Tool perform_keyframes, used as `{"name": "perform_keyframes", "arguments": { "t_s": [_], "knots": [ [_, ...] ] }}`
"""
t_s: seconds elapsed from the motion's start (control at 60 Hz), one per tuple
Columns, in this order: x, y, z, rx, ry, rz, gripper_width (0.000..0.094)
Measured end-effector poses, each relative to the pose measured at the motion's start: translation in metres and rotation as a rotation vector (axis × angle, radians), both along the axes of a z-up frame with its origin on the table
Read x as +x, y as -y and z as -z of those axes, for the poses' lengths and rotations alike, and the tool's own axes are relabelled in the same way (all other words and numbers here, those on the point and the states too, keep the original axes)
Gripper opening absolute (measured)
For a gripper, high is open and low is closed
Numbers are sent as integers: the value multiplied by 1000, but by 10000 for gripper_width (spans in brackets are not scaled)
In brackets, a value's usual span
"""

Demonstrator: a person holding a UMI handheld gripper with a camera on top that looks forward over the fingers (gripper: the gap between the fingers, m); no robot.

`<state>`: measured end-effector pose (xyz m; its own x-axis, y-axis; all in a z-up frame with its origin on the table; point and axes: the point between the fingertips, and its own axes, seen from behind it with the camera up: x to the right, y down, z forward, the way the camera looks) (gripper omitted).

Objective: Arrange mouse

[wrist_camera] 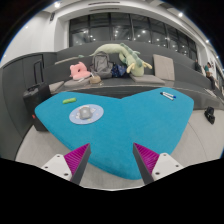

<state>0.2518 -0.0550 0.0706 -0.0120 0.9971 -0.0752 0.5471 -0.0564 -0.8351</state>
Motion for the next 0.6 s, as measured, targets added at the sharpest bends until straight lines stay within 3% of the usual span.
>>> {"name": "perform_keyframes", "arguments": {
  "t_s": [0.6],
  "knots": [
    [38, -37, -26, 111, -123, 52, 858]
  ]
}}
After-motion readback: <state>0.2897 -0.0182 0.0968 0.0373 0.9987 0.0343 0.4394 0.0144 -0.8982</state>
